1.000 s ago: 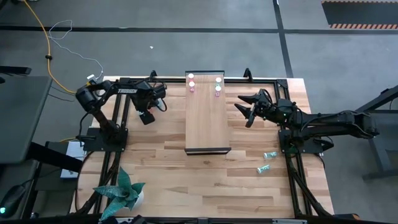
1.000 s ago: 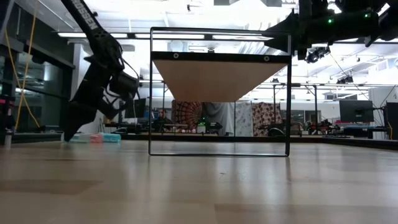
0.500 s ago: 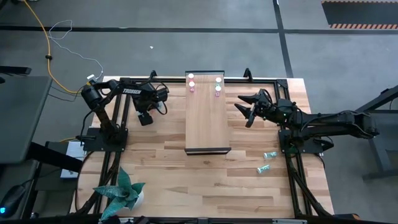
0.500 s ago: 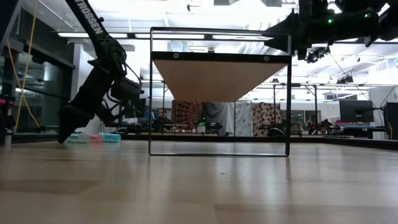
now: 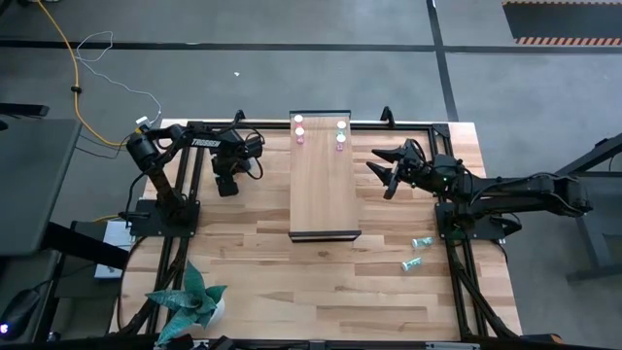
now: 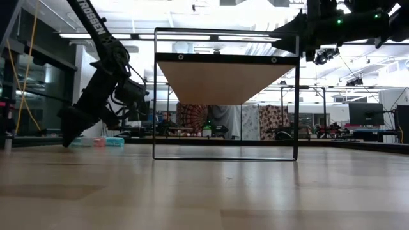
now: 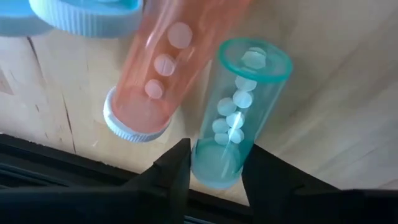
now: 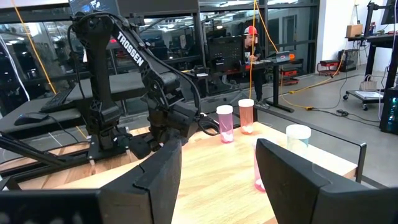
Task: Pick and place medicine bottles onto shelf by color
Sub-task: Put the transparent green pill bottle on the shelf
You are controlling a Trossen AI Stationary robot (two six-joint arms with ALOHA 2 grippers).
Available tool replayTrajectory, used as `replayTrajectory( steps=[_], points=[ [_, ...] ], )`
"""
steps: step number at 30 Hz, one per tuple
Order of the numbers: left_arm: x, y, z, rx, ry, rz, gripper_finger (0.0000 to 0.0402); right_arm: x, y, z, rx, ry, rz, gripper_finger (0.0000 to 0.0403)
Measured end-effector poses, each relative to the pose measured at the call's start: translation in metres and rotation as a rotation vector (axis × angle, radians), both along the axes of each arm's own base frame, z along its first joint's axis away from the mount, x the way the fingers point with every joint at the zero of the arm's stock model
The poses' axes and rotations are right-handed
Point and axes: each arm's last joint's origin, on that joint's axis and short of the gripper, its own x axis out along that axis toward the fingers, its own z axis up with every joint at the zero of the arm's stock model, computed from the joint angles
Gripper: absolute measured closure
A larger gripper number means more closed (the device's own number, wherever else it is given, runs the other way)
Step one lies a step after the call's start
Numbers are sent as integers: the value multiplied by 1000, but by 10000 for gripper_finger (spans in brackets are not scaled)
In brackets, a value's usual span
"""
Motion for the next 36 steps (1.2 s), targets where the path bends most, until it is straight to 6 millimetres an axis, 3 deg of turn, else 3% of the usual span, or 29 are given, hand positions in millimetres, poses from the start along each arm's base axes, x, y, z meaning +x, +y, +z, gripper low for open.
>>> replayTrajectory(
  steps=[9, 14, 24, 36],
  points=[
    [0, -1, 3, 5, -11, 9, 284, 0, 0, 0, 0, 0, 0, 204],
    [-2, -4, 20, 7, -67, 74, 285, 0, 0, 0, 0, 0, 0, 204],
    [16, -21, 90, 83, -225, 94, 288, 0, 0, 1, -2, -5, 3, 204],
    [69, -82, 187, 169, -444, -55, 287, 2, 7, 1, -10, -6, 254, 204]
  ],
)
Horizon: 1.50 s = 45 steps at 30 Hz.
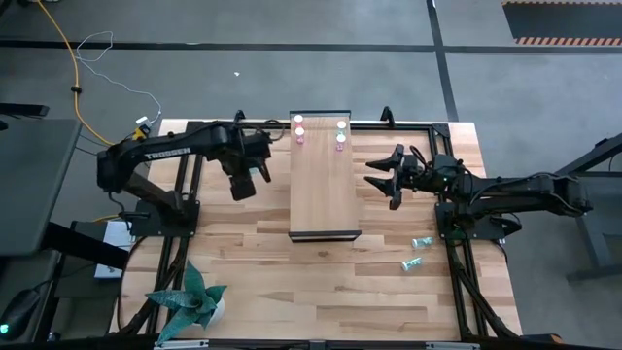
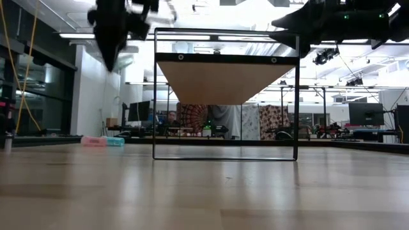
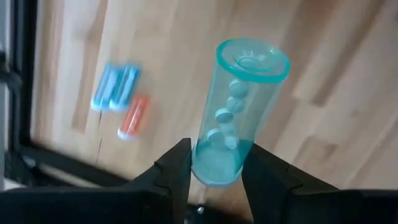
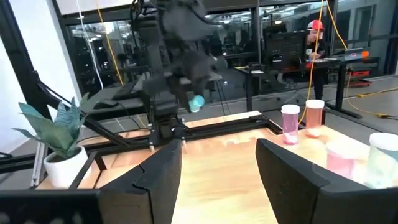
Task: Pick and place medicine bottles onto shelf by color
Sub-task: Put the transparent green pill bottle on the shelf
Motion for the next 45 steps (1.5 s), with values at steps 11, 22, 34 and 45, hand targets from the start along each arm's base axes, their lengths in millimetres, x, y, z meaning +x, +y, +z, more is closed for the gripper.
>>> replayTrajectory(
  steps=[11, 22, 34, 45],
  points=[
    [82, -18, 34, 76, -85, -194, 287, 20, -4, -7, -20, -15, 16, 204],
    [146, -3, 29, 129, -138, -343, 286, 77, -6, -5, -185, 101, 8, 204],
    [159, -2, 31, 140, -268, -366, 286, 106, -3, -9, -223, 74, -10, 204],
    [163, -2, 33, 145, -309, -369, 286, 108, -2, -7, -201, 14, 9, 204]
  ],
)
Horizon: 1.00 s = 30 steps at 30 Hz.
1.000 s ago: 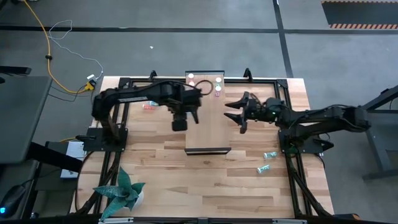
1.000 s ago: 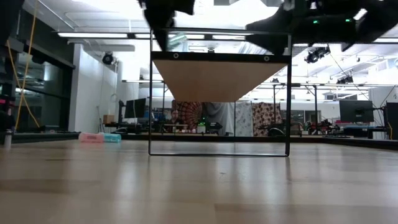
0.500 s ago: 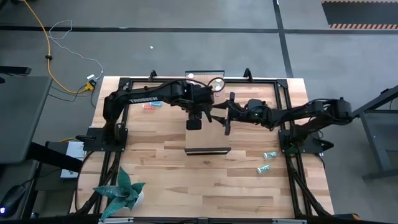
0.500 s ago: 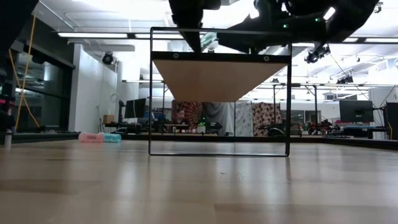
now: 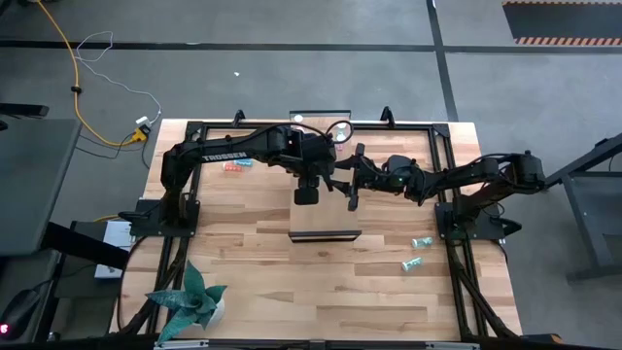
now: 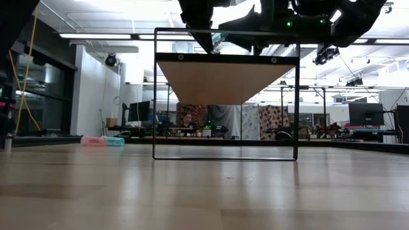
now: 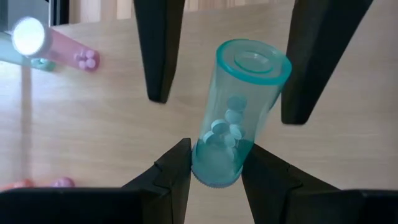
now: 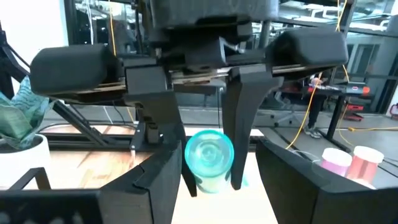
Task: Pick and place medicine bottles onto shelf by color
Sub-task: Put the transparent green pill bottle on the shelf
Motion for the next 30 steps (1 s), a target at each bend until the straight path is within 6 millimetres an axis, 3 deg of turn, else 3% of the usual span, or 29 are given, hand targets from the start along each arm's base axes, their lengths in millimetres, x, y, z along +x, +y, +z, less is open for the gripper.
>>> replayTrajectory(
  steps=[14, 25, 30],
  points=[
    [0, 0, 0, 1, -4, 0, 286, 0, 1, 2, 4, -16, 2, 207],
    [0, 0, 0, 3, -4, 2, 286, 0, 1, 2, 4, -16, 2, 290],
    [0, 0, 0, 3, -4, 6, 286, 0, 1, 1, 1, -14, -2, 309]
  ],
)
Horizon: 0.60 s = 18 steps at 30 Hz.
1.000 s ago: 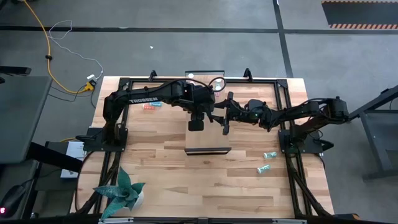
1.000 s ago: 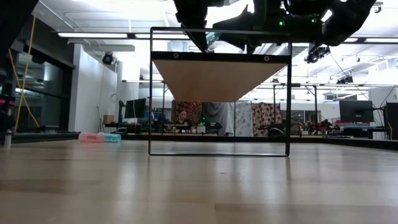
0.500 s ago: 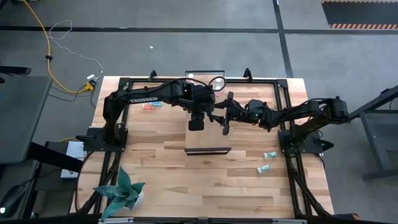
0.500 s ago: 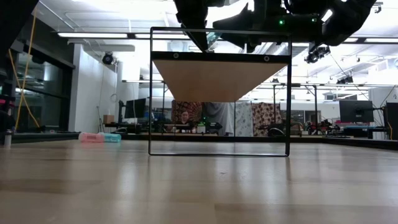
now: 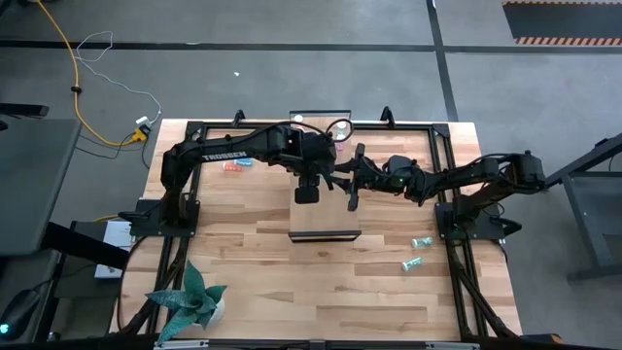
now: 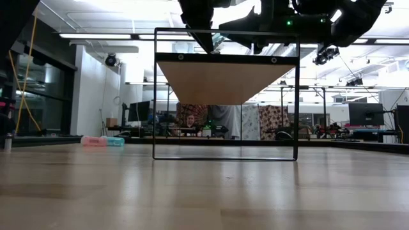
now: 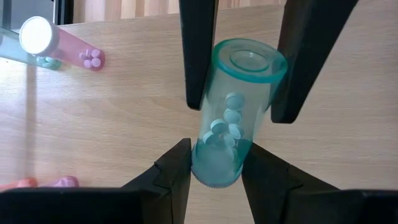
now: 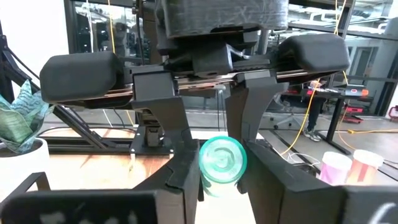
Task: Pick and place medicine bottles onto shelf by color
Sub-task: Put the transparent green pill bottle on the shelf
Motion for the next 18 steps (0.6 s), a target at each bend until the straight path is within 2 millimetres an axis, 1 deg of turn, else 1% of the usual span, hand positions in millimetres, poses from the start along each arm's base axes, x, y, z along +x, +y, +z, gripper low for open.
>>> replayTrajectory(
  steps=[3, 7, 13, 18],
  points=[
    [0, 0, 0, 0, 1, 0, 278, 0, 0, 0, 1, 4, -5, 310],
    [-2, 0, 1, -4, 14, 7, 251, 0, -1, -3, 1, 33, -24, 310],
    [-7, -2, 11, -11, 34, 14, 204, -1, -7, -5, 3, 54, -50, 310],
    [-16, -1, 19, -22, 44, 33, 185, -3, -10, -8, 8, 96, -64, 310]
  ],
)
